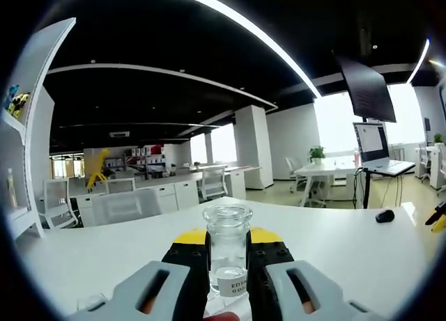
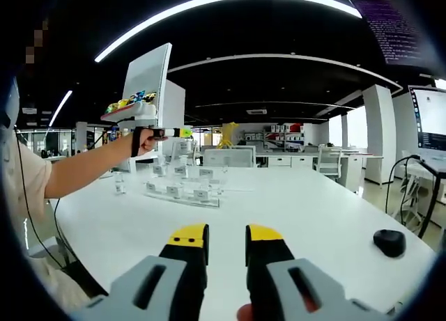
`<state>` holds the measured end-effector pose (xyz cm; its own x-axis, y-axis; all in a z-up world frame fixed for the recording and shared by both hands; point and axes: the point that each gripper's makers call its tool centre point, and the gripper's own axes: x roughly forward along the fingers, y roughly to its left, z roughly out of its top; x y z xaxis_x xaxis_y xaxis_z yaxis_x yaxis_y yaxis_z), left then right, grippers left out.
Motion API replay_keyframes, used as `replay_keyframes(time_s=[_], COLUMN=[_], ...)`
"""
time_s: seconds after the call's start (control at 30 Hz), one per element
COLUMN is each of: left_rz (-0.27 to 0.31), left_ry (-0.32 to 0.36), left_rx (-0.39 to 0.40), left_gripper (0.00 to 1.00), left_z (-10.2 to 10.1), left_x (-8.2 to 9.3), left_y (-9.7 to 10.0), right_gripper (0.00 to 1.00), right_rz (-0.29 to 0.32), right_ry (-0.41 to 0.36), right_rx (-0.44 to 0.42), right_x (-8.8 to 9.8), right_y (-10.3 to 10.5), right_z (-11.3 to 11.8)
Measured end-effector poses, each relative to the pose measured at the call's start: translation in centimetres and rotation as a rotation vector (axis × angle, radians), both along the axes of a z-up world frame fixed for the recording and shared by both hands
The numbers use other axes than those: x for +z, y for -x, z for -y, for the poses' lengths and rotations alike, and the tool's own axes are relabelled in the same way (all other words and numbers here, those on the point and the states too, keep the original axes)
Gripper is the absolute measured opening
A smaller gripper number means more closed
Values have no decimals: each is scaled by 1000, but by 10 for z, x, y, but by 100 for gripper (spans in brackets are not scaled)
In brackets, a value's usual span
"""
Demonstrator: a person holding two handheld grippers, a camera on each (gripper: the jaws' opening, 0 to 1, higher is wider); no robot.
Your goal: Identify the label on the chemical reagent bottle, grasp the chemical reagent bottle, and place it in the designated position on the reagent rack
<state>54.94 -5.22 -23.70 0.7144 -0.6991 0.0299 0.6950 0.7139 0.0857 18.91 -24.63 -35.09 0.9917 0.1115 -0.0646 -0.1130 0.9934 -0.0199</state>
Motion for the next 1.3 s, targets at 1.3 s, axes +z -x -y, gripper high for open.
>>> replay_keyframes(time_s=[1.3], left_rz=[-29], left_ry=[15], left_rx=[-18], left_gripper=[19], left_z=[49], left_x=[-26], left_y=[-35], right_gripper=[21], right_rz=[-25], right_ry=[24], right_rx=[-40], right_x=[-9], right_y=[-1], right_z=[16])
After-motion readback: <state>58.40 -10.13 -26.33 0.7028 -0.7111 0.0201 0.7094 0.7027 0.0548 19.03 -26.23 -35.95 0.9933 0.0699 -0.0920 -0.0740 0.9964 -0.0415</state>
